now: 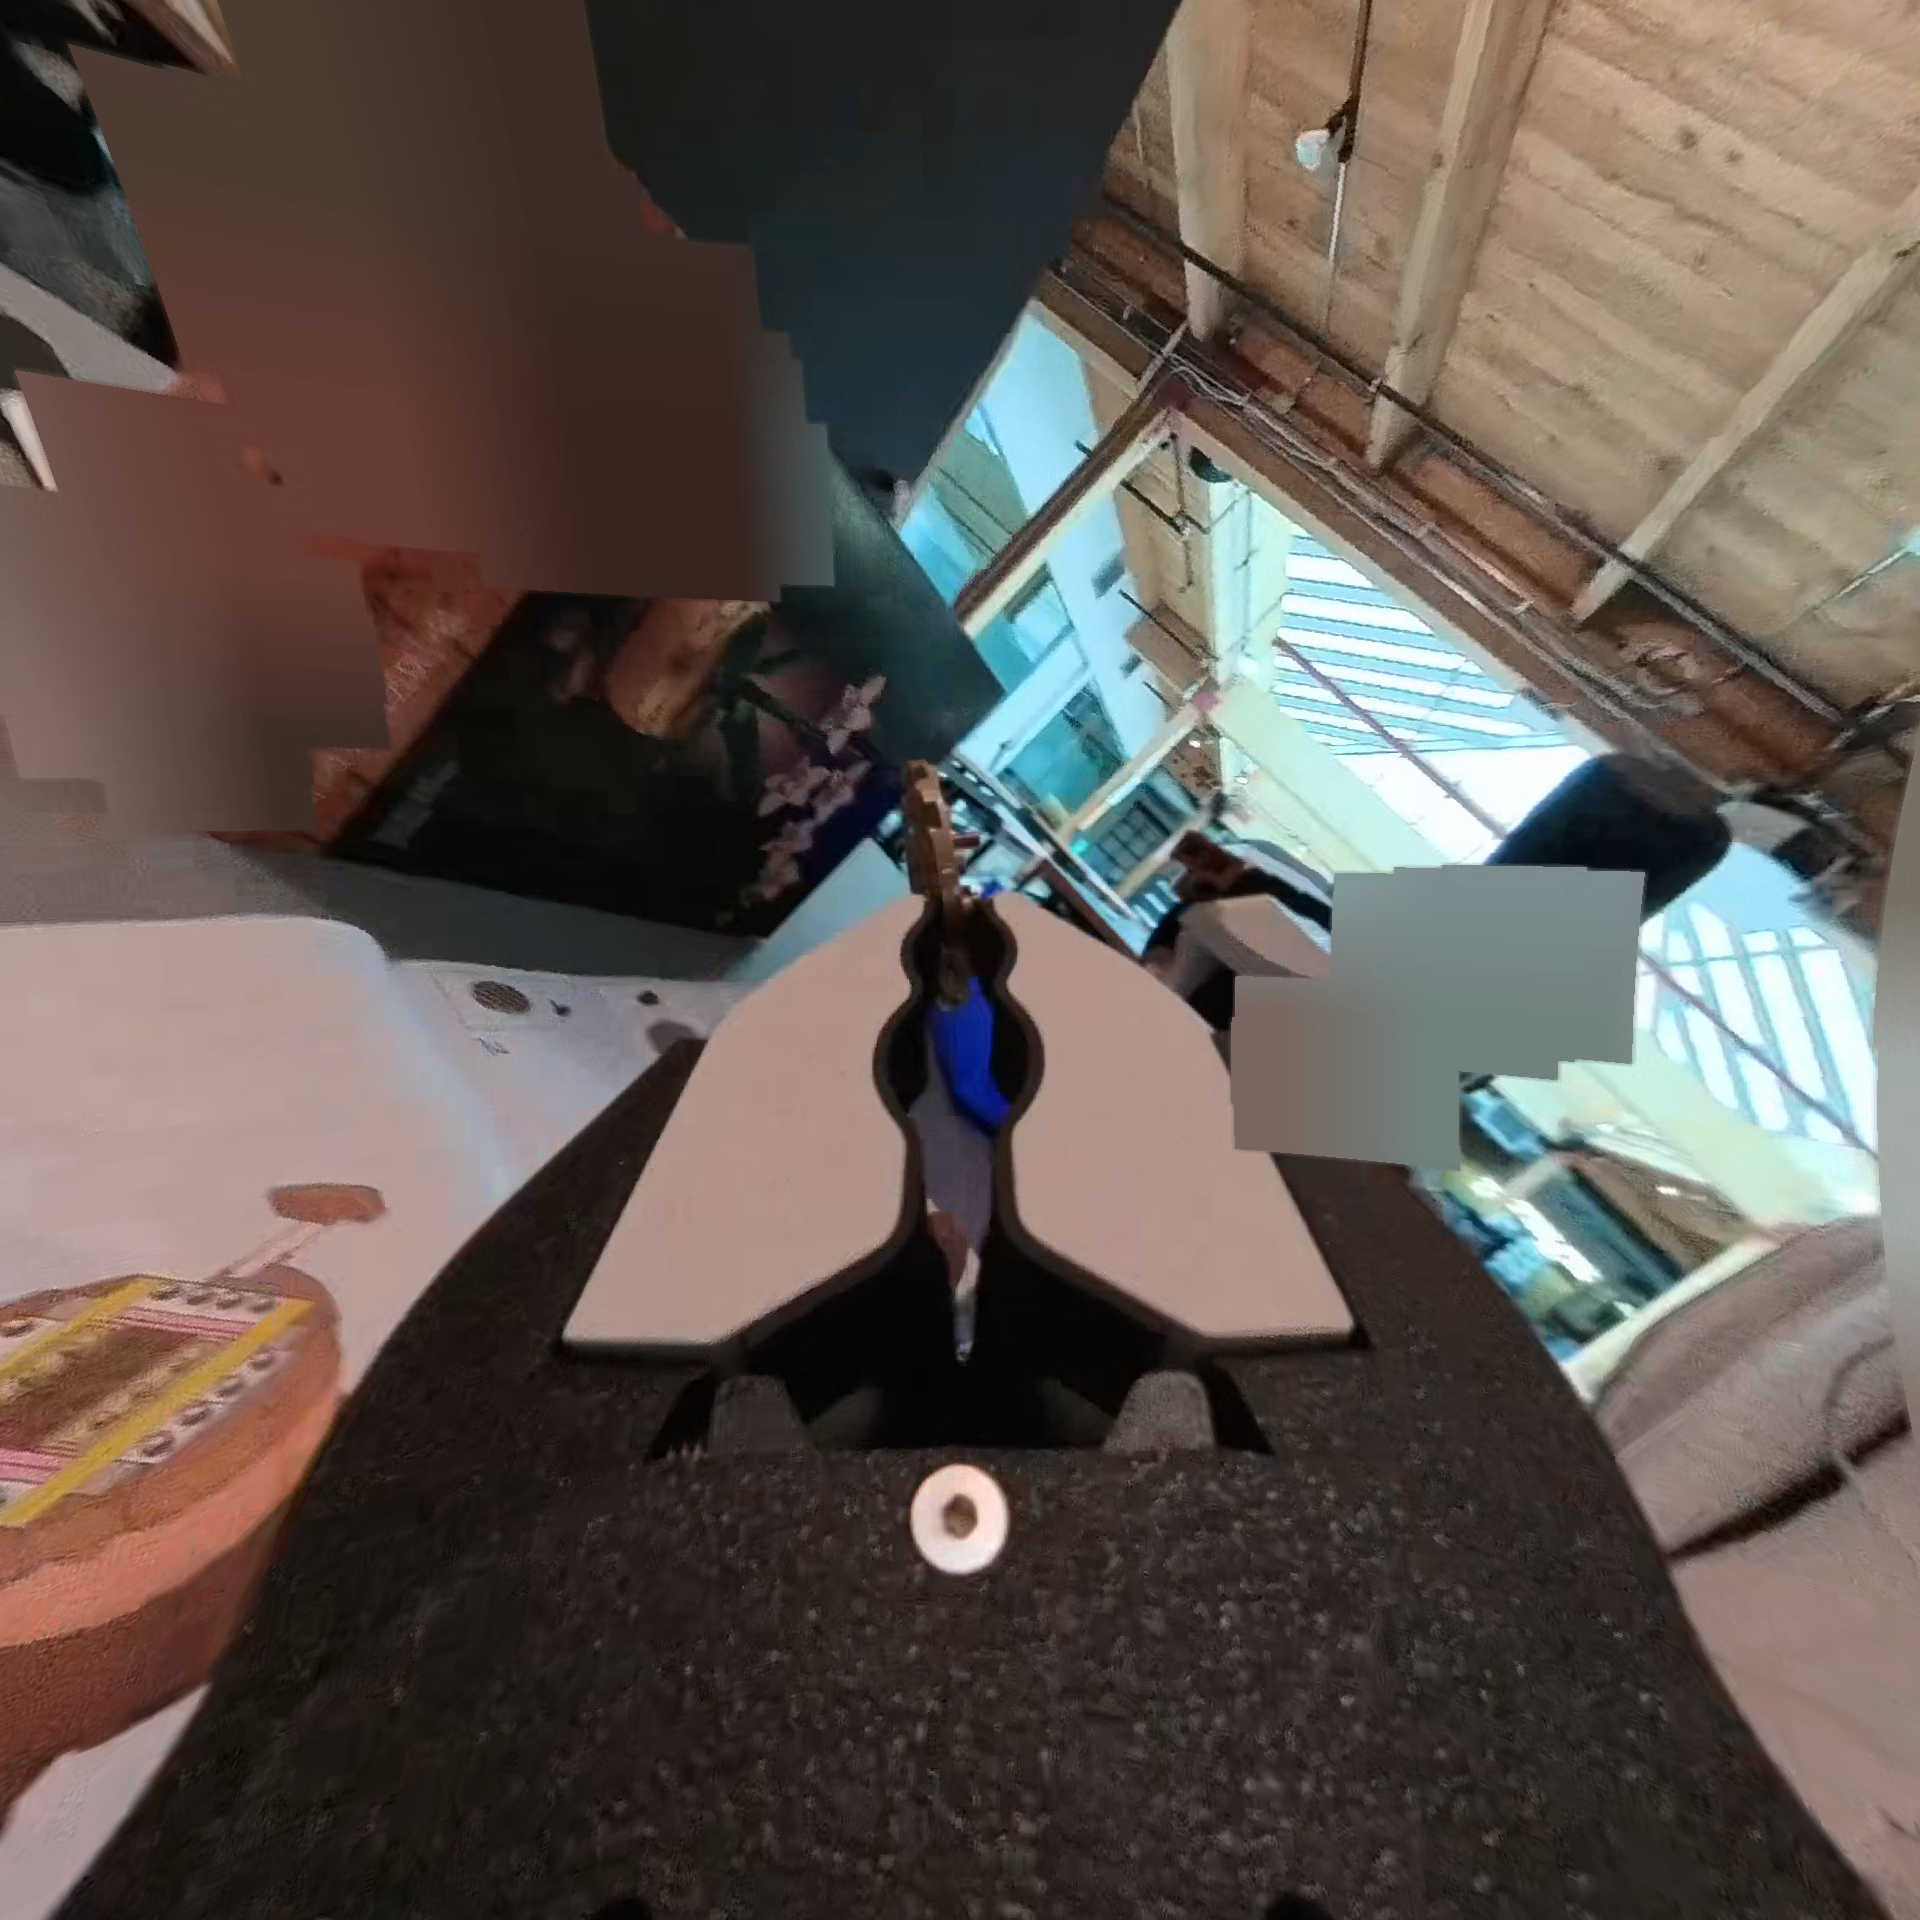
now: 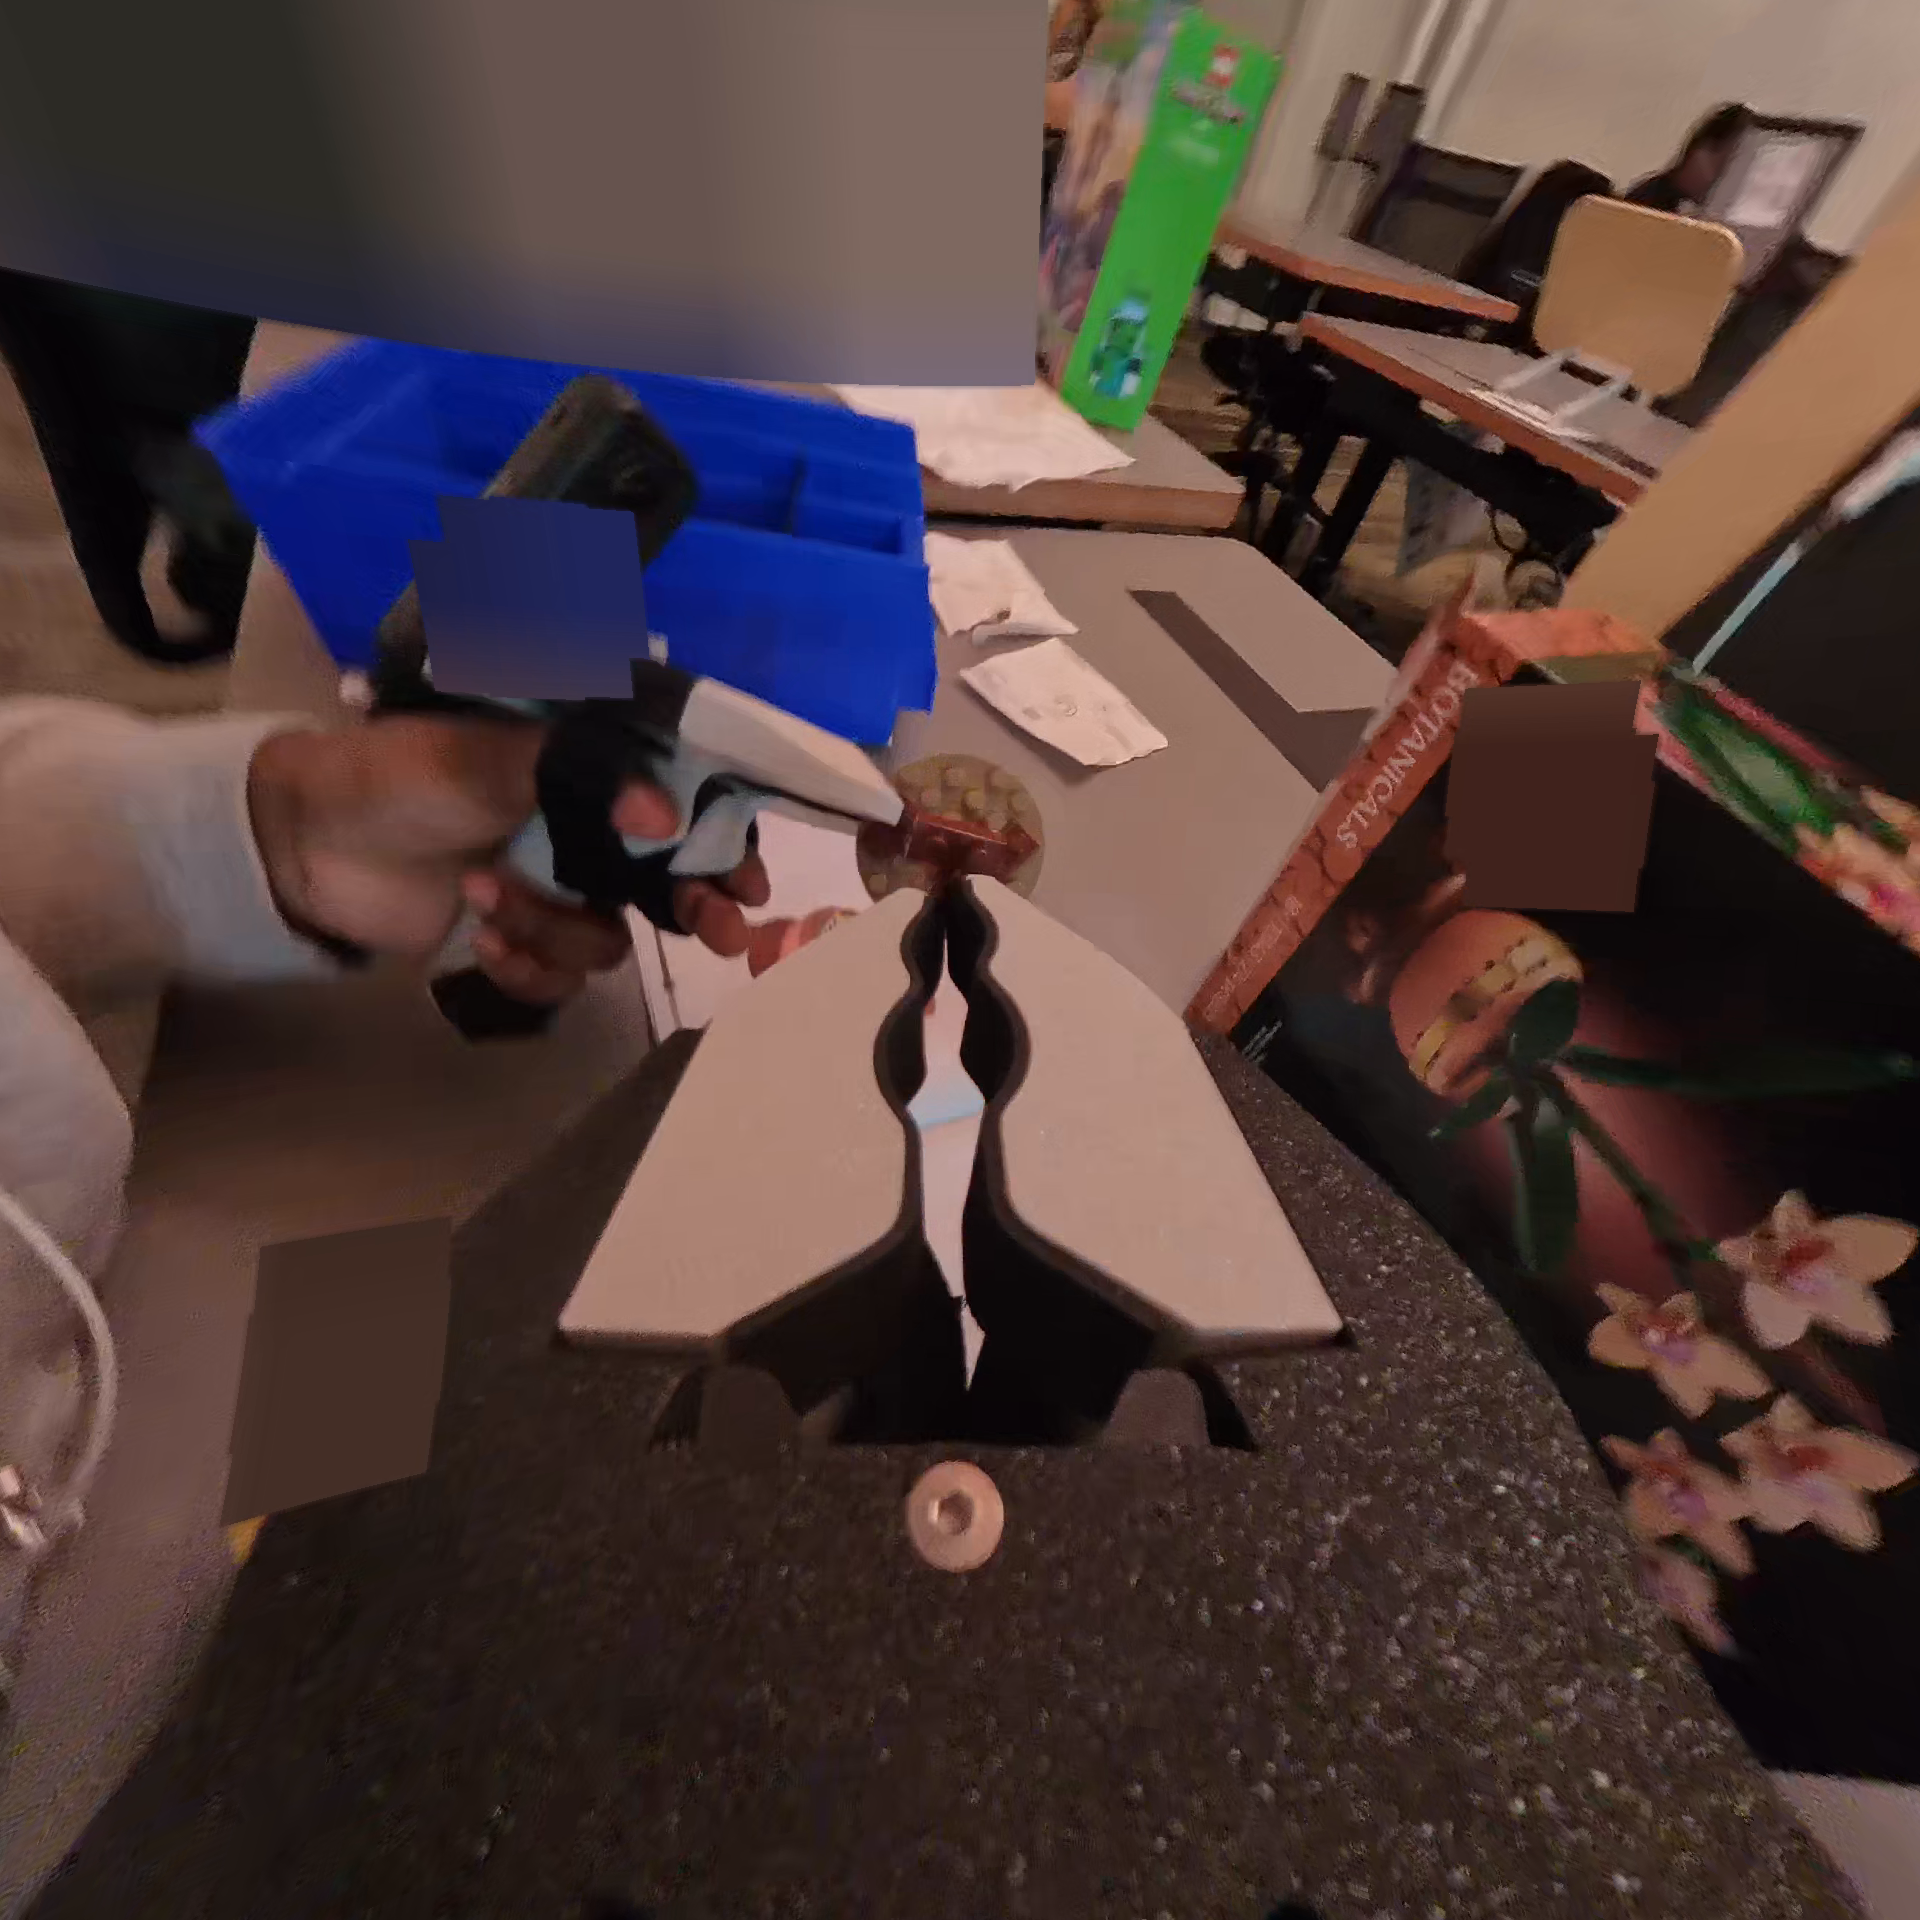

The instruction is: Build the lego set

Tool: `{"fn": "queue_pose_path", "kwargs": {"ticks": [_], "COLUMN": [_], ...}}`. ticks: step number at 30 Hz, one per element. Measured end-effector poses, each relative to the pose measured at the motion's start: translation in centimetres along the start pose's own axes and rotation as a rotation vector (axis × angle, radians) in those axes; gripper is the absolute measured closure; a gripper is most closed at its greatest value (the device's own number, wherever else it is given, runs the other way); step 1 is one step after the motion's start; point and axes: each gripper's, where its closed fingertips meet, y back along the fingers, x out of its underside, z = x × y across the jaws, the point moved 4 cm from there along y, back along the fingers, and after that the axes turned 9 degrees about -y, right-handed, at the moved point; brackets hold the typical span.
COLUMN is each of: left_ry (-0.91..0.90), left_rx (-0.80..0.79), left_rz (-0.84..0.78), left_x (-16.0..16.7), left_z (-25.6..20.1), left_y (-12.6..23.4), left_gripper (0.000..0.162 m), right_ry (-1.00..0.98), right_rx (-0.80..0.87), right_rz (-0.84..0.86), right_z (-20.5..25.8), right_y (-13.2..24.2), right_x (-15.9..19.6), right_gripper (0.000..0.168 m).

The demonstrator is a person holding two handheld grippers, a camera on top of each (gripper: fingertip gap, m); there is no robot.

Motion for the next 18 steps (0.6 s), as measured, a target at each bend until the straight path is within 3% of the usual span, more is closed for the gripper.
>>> {"fn": "queue_pose_path", "kwargs": {"ticks": [5,13,18], "left_ry": [0.299,0.315,0.377], "left_rx": [0.116,0.106,0.116], "left_rz": [0.101,0.191,0.192], "left_x": [1.7,4.2,5.2], "left_z": [0.3,-0.2,-0.3], "left_y": [-0.2,-0.4,-0.3], "left_gripper": [0.156,0.156,0.156], "right_ry": [0.279,0.450,0.414], "right_rx": [-0.087,-0.079,-0.070], "right_rz": [0.226,0.409,0.484], "right_z": [0.0,0.6,0.7], "right_y": [0.5,-1.2,-1.9], "right_x": [1.2,2.5,3.4], "right_gripper": [0.166,0.166,0.166]}}
